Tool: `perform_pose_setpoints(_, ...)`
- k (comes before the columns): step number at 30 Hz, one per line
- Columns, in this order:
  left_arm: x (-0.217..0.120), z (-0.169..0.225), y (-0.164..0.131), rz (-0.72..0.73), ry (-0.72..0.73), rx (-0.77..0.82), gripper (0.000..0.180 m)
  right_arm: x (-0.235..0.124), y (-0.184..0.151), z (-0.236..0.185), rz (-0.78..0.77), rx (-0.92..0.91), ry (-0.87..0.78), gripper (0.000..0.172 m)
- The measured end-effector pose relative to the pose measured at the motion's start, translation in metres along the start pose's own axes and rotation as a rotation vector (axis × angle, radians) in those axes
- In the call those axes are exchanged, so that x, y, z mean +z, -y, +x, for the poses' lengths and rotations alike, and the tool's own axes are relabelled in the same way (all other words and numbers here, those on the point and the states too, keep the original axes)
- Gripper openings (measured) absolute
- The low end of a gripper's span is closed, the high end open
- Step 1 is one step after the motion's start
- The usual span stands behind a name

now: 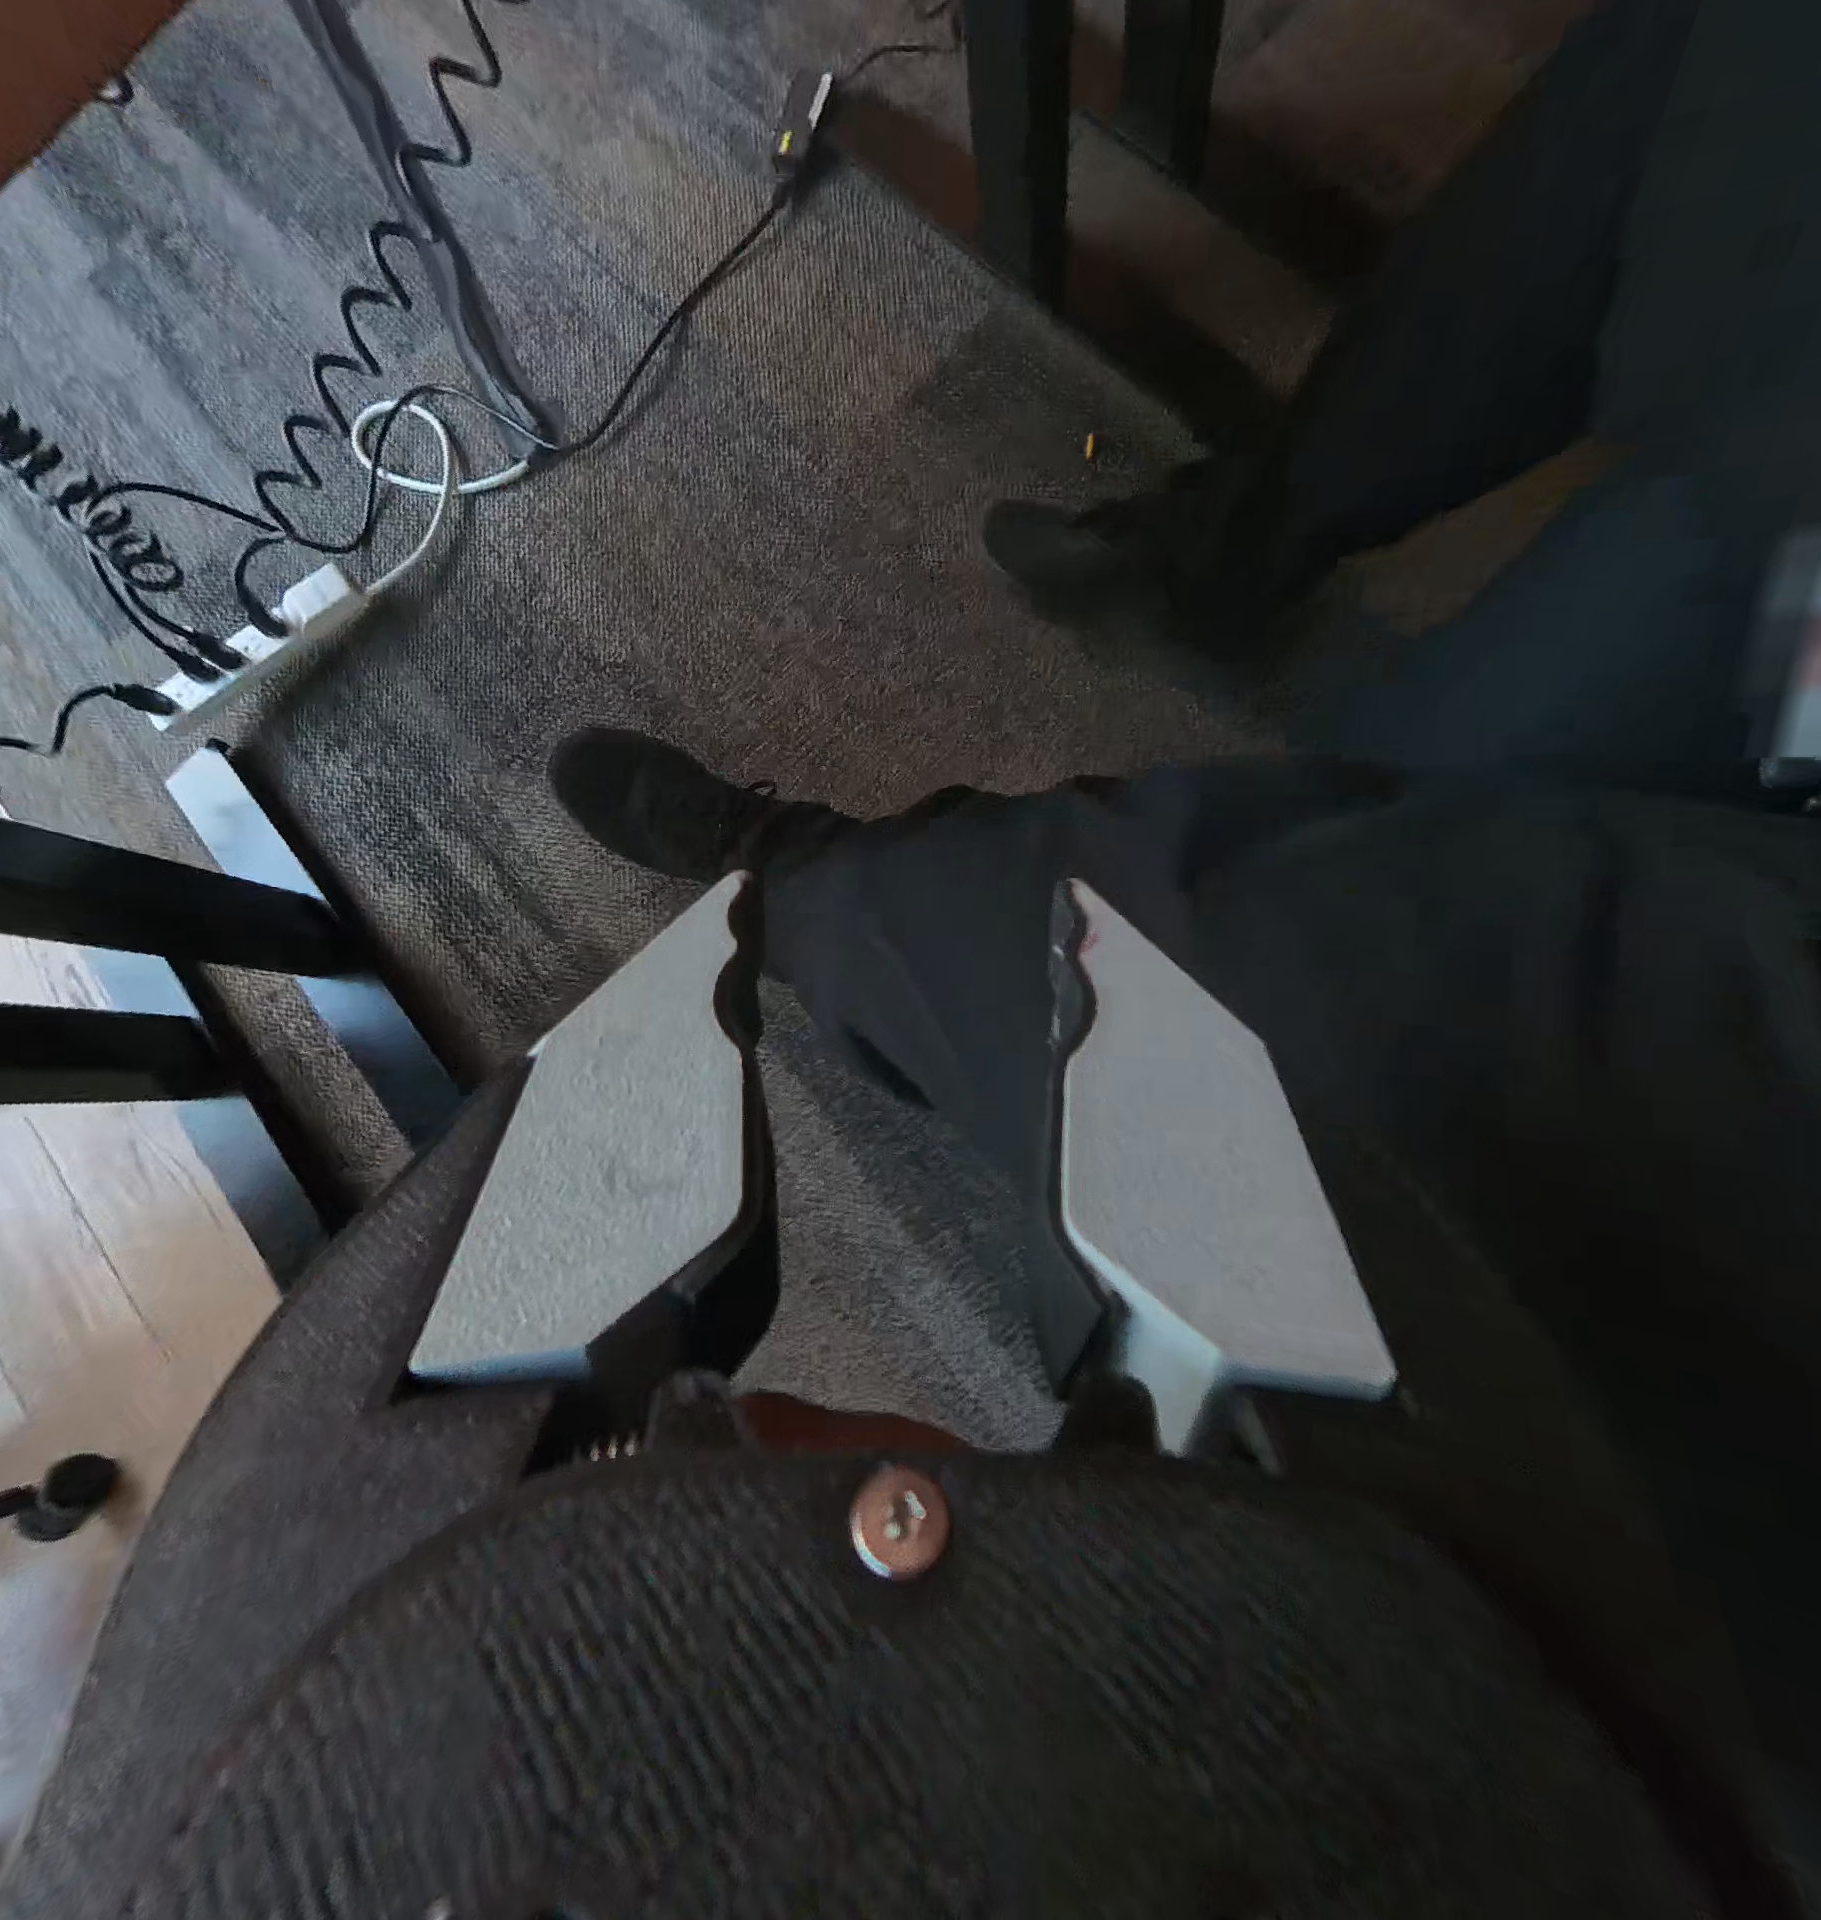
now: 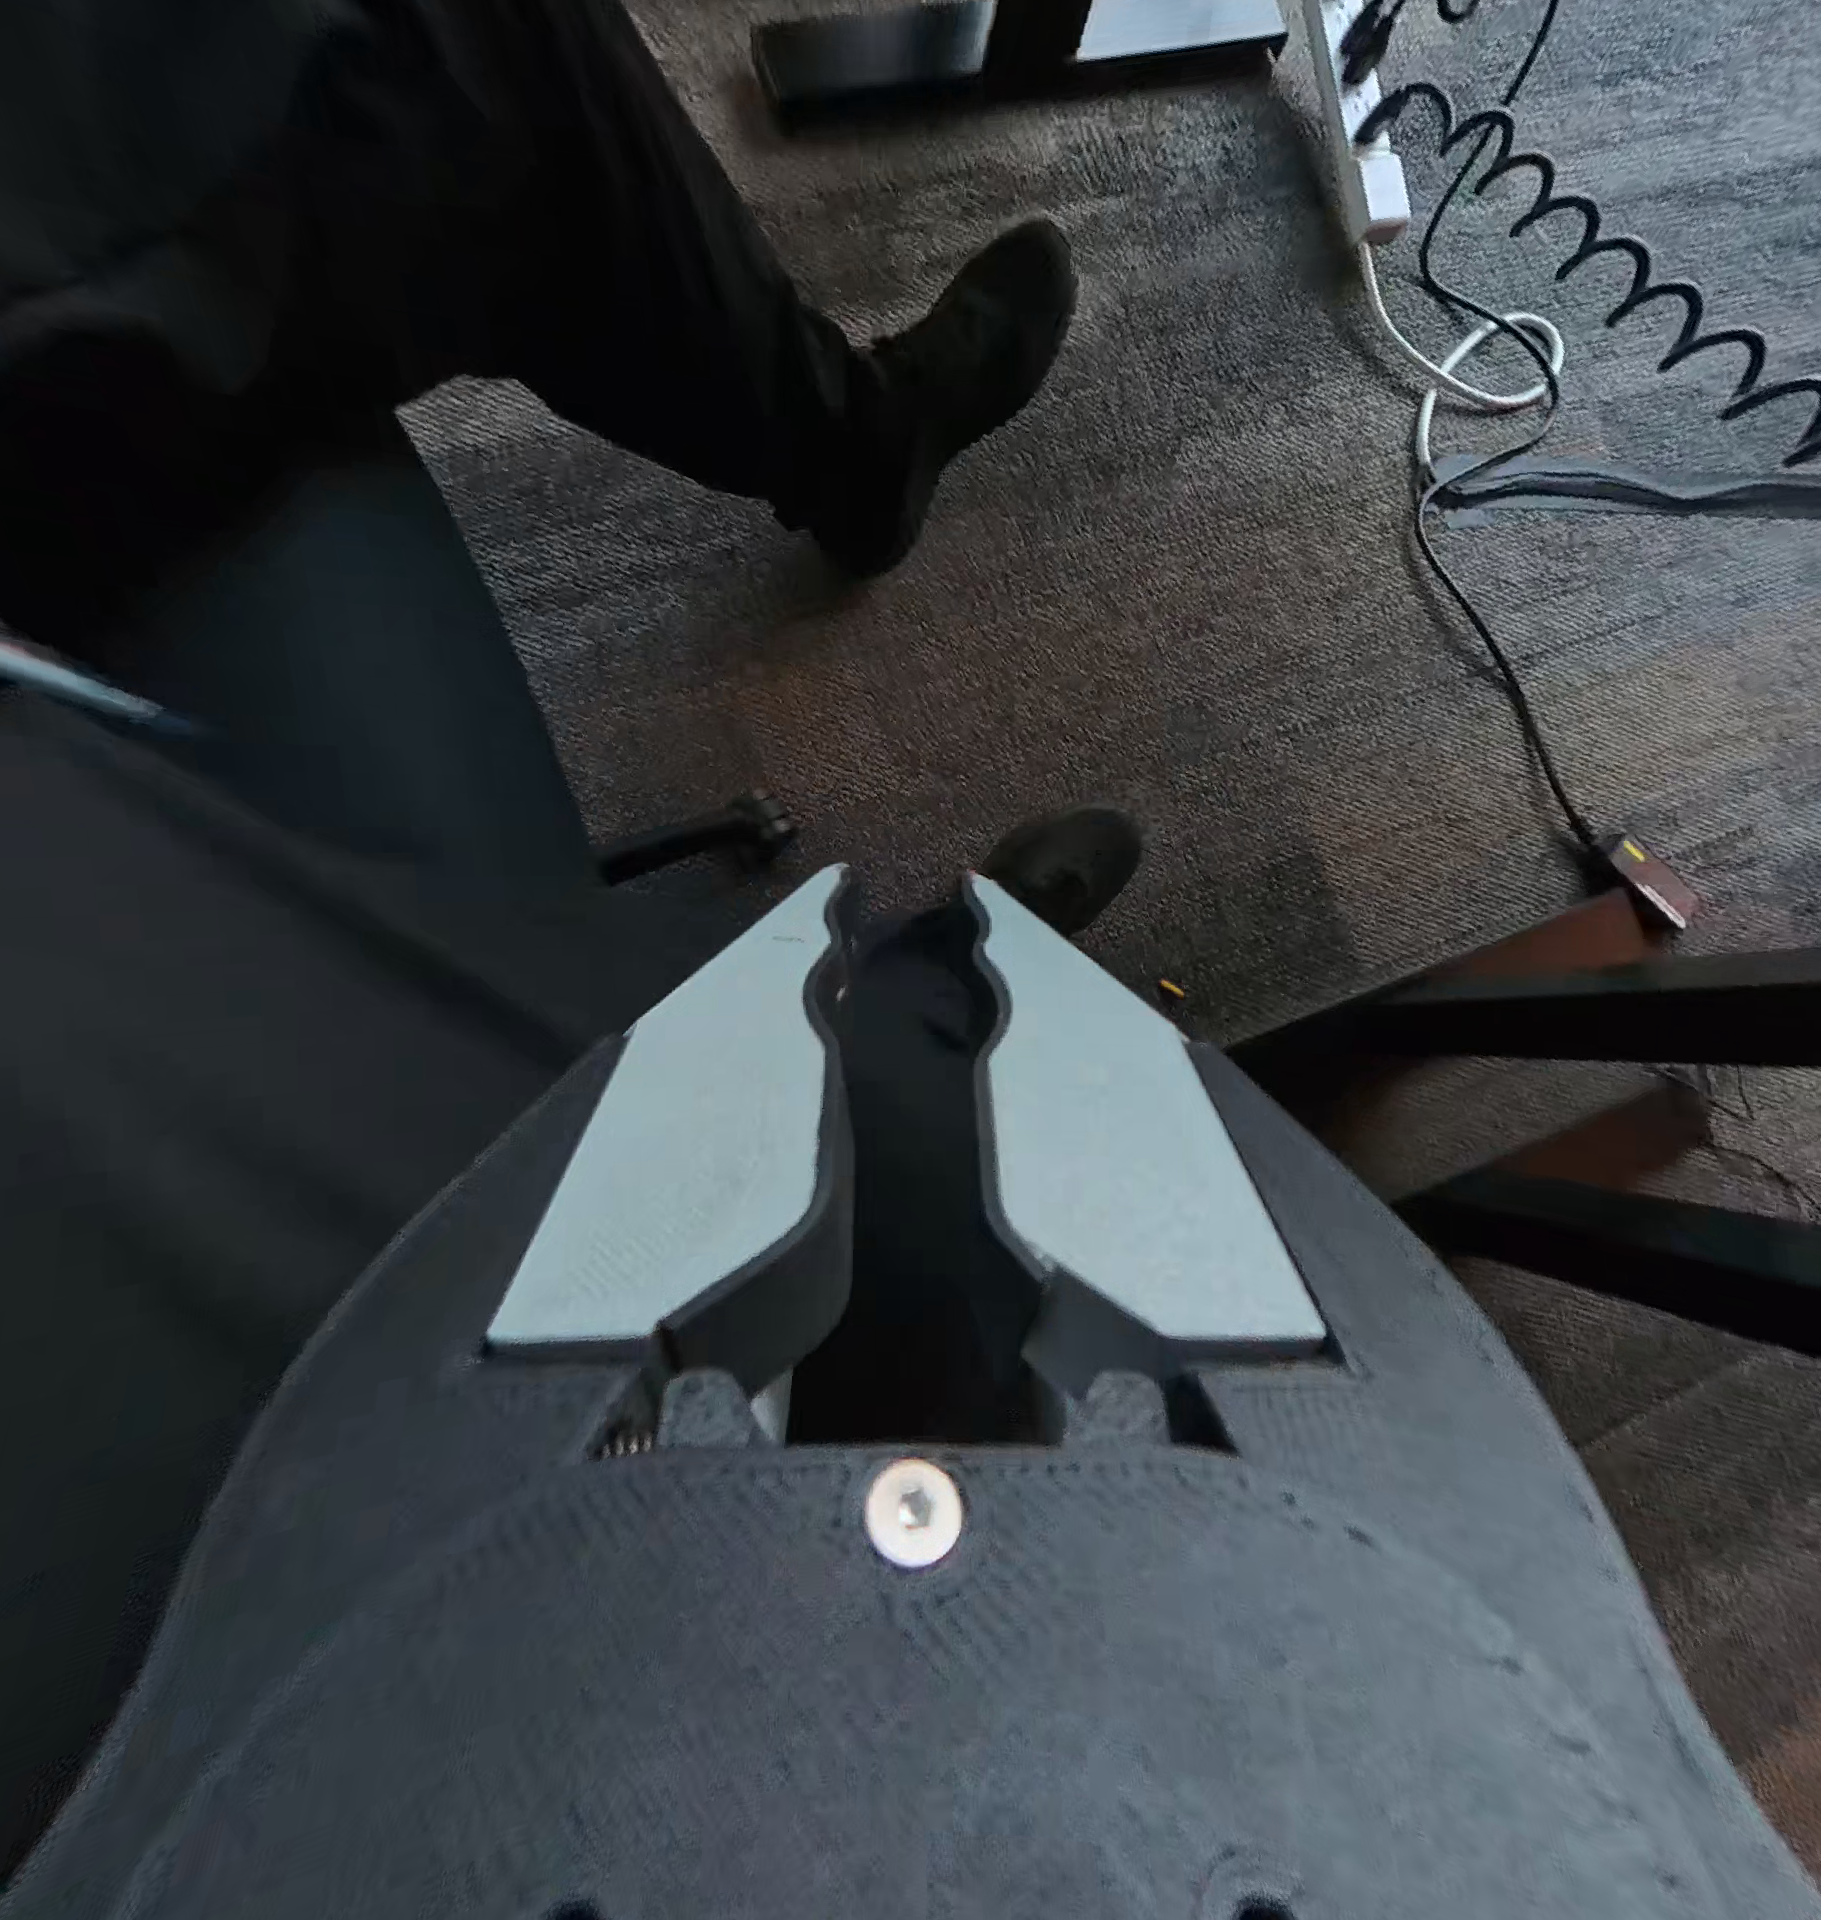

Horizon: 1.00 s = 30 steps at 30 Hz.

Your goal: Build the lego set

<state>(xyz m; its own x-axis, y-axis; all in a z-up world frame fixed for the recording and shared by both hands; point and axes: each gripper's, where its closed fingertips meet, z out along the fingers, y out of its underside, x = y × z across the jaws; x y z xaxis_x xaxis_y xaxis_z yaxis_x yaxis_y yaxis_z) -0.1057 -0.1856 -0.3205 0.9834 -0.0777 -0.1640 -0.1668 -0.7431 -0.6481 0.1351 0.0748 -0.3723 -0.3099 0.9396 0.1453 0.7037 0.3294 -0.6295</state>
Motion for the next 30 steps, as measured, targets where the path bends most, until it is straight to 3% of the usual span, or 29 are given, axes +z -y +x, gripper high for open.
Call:
perform_pose_setpoints(3, -0.006, 0.003, 0.017, 0.007, 0.03, -0.043, 0.048, 0.008, -0.008, 0.01, -0.048, 0.097, -0.031, 0.018)
perform_pose_setpoints(6, -0.008, -0.004, 0.03, -0.026, 0.128, -0.116, 0.047, 0.043, -0.033, 0.049, -0.201, 0.15, -0.137, 0.014)
perform_pose_setpoints(9, -0.004, -0.001, 0.021, -0.053, 0.194, -0.177, 0.047, 0.102, -0.053, 0.084, -0.25, 0.41, -0.102, 0.01)
perform_pose_setpoints(12, -0.018, -0.046, 0.019, -0.061, 0.489, -0.064, 0.037, 0.186, -0.104, 0.116, -0.275, 0.79, -0.062, 0.013)
perform_pose_setpoints(13, -0.018, -0.054, 0.014, -0.065, 0.516, -0.081, 0.031, 0.215, -0.13, 0.124, -0.295, 0.896, -0.064, 0.01)
perform_pose_setpoints(16, -0.014, -0.054, -0.047, -0.303, 0.485, -0.233, 0.037, 0.301, -0.204, 0.139, -0.316, 1.201, -0.041, 0.011)
perform_pose_setpoints(19, -0.031, -0.053, -0.093, -0.374, 0.524, -0.367, 0.025, 0.36, -0.268, 0.157, -0.366, 1.433, -0.084, 0.007)
perform_pose_setpoints(26, -0.082, -0.003, -0.232, -0.598, 0.723, -0.713, 0.031, 0.423, -0.337, 0.209, -0.233, 1.756, -0.351, 0.008)
perform_pose_setpoints(30, -0.094, 0.039, -0.26, -0.646, 0.781, -0.805, 0.031, 0.44, -0.351, 0.231, -0.136, 1.823, -0.402, 0.01)
